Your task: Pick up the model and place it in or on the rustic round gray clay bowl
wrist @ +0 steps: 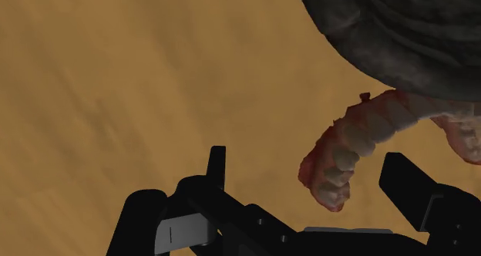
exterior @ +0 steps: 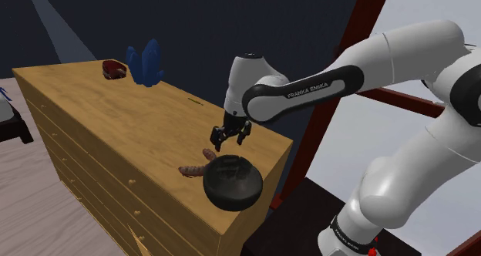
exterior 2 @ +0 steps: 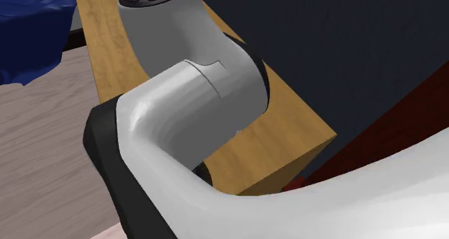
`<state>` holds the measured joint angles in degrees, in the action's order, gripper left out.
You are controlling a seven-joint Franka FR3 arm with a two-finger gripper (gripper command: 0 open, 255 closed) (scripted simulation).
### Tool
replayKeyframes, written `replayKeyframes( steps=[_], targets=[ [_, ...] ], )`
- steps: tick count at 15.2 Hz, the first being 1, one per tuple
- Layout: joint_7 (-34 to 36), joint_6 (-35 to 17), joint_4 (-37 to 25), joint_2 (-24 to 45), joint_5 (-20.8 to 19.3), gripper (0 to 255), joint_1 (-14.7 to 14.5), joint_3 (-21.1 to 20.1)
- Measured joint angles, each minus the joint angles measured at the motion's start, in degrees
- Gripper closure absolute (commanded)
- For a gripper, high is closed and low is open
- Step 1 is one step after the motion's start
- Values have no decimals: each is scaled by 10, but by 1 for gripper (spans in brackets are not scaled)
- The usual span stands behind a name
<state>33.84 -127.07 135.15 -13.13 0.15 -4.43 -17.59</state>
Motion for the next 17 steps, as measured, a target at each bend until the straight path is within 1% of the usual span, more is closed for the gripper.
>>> replayKeyframes(
  steps=[3,5,11,17],
  targets=[
    [50,-28,-37,65,-32,0,1,-21],
    [70,-40,-49,89,-46,0,0,-27],
    [88,-86,-43,132,-72,0,3,-27],
    [92,-95,-38,136,-75,0,2,-28]
  ],
)
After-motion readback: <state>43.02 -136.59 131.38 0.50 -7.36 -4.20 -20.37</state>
